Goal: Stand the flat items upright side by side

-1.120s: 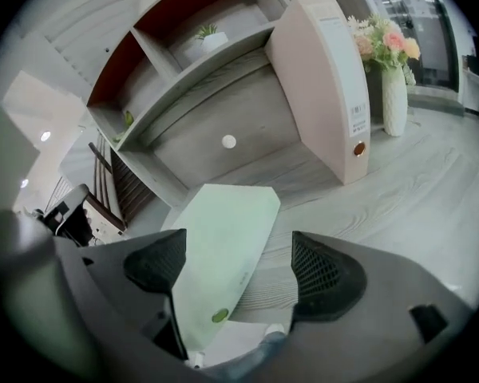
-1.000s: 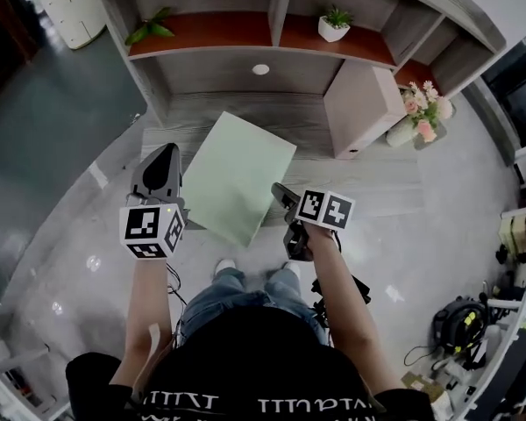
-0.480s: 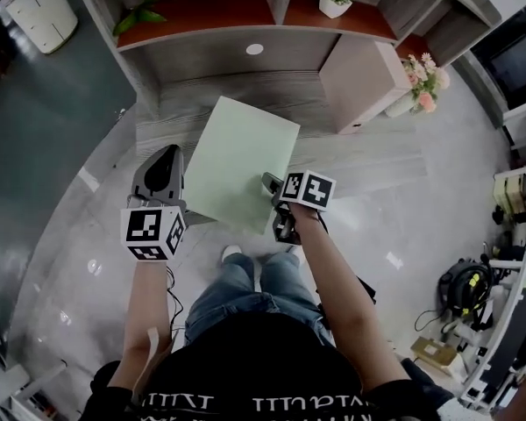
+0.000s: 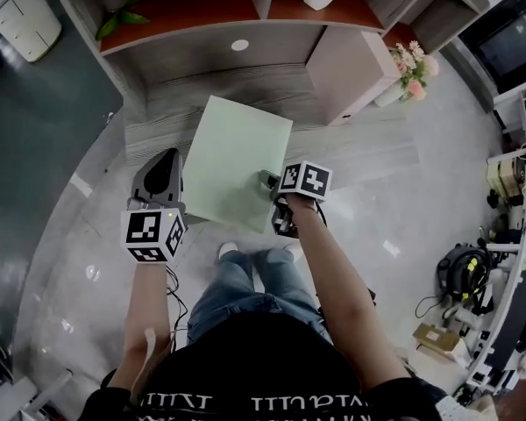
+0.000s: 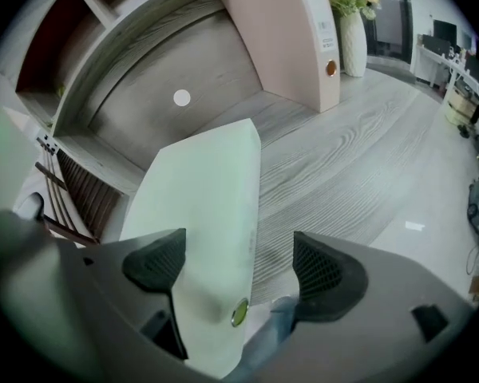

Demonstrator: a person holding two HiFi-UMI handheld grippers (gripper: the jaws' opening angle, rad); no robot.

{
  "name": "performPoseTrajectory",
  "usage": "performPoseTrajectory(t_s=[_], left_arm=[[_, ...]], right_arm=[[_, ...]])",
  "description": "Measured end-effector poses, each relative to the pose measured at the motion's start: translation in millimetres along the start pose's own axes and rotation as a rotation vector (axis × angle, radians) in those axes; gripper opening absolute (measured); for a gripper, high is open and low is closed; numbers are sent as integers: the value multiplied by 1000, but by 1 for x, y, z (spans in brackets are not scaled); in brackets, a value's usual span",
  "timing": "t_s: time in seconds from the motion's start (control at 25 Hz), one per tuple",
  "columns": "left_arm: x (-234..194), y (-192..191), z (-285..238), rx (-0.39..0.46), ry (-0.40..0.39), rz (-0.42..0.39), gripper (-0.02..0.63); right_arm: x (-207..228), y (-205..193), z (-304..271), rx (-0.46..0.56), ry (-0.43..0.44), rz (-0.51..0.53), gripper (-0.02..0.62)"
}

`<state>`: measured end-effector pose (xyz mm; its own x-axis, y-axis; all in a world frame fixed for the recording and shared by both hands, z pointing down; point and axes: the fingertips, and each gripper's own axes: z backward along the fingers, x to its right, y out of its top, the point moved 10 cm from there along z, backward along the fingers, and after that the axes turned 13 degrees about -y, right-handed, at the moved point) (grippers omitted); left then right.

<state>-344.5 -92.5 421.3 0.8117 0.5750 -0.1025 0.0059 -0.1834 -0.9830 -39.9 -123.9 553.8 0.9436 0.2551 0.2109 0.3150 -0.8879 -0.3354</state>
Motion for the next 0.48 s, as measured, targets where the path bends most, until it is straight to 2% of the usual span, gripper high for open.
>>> performPoseTrajectory(t_s=[0.16, 0.48], left_arm=[[8, 2, -14, 3, -26, -3, 12], [40, 5, -45, 5, -99, -13, 12]], right_arm=[[26, -4, 4, -19, 4, -76, 421], [89, -14, 16, -72, 28, -162, 420]])
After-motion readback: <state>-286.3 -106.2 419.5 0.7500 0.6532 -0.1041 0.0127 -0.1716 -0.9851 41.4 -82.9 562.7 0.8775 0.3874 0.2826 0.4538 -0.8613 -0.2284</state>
